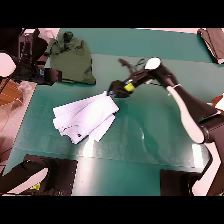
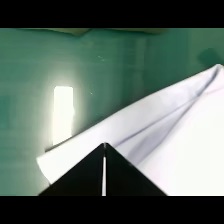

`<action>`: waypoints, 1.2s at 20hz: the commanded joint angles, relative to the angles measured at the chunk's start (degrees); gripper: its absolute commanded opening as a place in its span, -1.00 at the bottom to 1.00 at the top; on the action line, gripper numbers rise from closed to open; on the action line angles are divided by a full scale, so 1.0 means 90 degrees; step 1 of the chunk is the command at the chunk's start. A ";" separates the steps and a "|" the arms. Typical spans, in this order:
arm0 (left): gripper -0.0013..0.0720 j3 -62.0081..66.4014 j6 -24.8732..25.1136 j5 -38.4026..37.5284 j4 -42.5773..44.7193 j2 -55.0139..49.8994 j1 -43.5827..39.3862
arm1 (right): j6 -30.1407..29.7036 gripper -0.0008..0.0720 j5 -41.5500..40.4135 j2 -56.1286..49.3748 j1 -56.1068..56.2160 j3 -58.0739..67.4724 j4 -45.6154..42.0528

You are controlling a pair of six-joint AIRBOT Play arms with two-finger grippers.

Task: Fold the shirts.

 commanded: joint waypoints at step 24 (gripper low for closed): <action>-0.89 0.0714 0.0393 -0.0177 -0.1693 0.0005 0.0002 | -0.0561 -0.91 0.0063 -0.1297 0.0911 0.1202 0.0799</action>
